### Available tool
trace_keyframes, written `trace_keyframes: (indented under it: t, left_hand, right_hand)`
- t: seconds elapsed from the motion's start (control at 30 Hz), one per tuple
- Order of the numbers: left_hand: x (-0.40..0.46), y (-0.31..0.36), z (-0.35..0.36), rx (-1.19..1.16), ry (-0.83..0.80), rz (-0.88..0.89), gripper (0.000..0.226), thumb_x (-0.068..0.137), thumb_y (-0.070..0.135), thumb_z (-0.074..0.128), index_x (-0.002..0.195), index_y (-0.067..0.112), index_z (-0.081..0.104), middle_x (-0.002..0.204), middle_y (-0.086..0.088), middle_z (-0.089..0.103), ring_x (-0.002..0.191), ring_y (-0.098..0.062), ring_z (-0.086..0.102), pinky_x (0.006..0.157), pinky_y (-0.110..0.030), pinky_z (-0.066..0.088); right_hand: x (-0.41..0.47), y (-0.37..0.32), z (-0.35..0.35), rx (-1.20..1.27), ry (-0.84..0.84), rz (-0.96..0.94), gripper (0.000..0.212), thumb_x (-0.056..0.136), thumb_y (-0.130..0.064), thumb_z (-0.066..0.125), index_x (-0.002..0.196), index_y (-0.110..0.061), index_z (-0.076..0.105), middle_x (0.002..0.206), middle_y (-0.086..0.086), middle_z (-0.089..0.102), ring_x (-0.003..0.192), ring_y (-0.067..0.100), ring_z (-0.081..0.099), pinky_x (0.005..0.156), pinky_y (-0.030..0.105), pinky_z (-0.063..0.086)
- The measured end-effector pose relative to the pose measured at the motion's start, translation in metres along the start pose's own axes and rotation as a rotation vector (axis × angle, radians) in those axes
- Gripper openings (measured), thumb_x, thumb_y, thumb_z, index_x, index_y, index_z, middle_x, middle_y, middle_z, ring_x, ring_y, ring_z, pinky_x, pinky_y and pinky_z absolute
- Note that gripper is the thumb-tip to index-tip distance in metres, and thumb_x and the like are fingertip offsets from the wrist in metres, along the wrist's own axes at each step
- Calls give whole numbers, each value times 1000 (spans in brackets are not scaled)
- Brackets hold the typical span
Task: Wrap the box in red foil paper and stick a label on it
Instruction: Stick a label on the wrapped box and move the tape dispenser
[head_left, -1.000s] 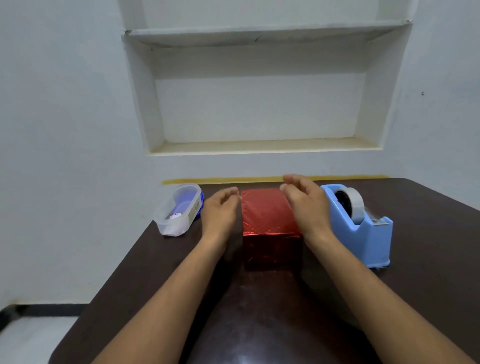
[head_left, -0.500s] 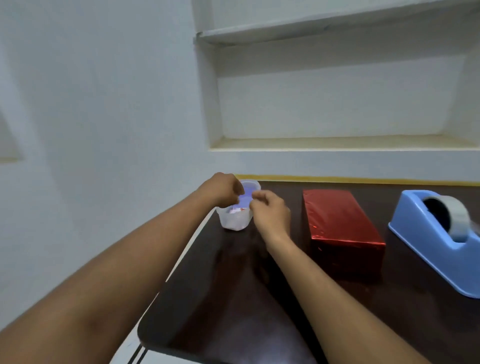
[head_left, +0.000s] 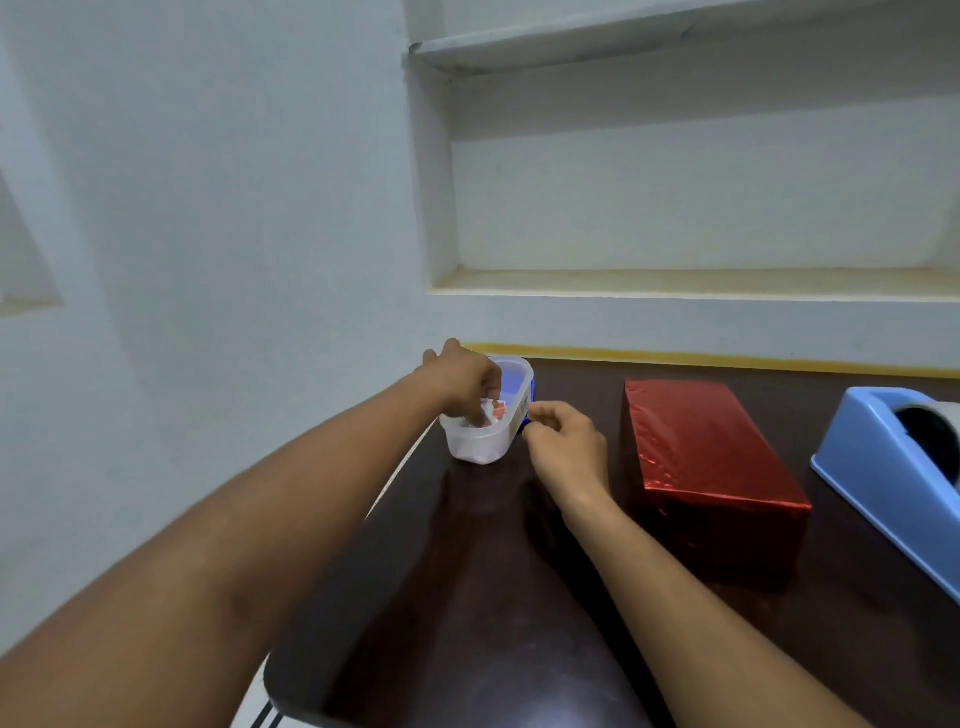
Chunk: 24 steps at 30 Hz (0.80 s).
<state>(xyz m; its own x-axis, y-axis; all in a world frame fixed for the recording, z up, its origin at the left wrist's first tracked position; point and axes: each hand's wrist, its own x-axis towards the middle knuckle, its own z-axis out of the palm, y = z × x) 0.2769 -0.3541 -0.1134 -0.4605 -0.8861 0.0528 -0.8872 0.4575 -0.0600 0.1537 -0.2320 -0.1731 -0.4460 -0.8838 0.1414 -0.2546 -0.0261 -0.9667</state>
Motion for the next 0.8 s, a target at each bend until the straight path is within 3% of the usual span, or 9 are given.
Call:
trace_keyframes:
  t: [0.07,0.17,0.3,0.4,0.43,0.5,0.57,0.7,0.8]
  left_hand:
    - [-2,-1,-5,-68,109,5,18,89,40,77,102,30,70,107,9,70,116,-21,41,95,-41,35]
    - [-6,-6,-15,-118,231,18,14,95,33,73,109,32,73,107,9,72,115,-18,51,97,-42,34]
    - [-17,-9,-18,-167,239,40,15,97,26,68,108,34,76,110,8,74,110,-17,62,97,-40,45]
    - [-20,-10,-14,-280,285,58,12,95,27,73,98,36,80,110,8,74,105,-16,63,95,-41,52]
    - [-20,-11,-15,-330,330,79,13,95,24,74,96,35,81,108,8,72,103,-16,63,92,-35,54]
    - [-25,-10,-23,-439,436,118,15,95,15,74,95,27,82,103,5,64,95,-14,60,82,-10,45]
    - [-36,-2,-31,-624,544,134,18,94,7,74,94,23,82,100,3,55,88,-10,60,74,-4,41]
    - [-63,29,-16,-944,563,147,19,90,4,76,94,21,83,107,2,63,91,-5,69,85,-13,51]
    - [-74,49,4,-1236,526,105,25,93,3,72,102,25,81,105,6,78,101,-9,74,92,-28,57]
  right_hand:
    - [1,0,-1,1,21,-19,39,89,-9,56,123,-18,73,119,-2,74,114,14,66,100,25,49]
    - [3,-2,-3,10,57,-63,37,90,-8,59,124,-18,72,119,-2,74,108,10,66,89,16,44]
    - [3,-4,-4,38,69,-102,37,91,-9,62,127,-18,71,120,-5,74,98,3,62,70,0,39]
    - [0,-4,-4,58,64,-119,37,91,-10,63,126,-19,71,118,-5,75,99,4,65,85,14,45]
    - [0,-4,-4,68,70,-126,35,92,-11,63,125,-19,71,117,-5,75,100,5,66,87,17,45]
    - [1,-7,-7,135,86,-135,29,95,-15,64,122,-21,72,113,-7,75,104,6,68,91,20,48]
    - [2,-11,-8,214,99,-134,20,97,-29,64,114,-28,75,103,-14,75,102,8,70,96,29,54]
    - [5,-19,-7,377,19,-137,27,87,-57,58,98,-43,77,96,-14,78,102,14,73,98,50,57]
    - [4,-19,-10,404,25,-164,19,90,-45,63,98,-40,80,97,-13,79,100,10,73,98,47,57]
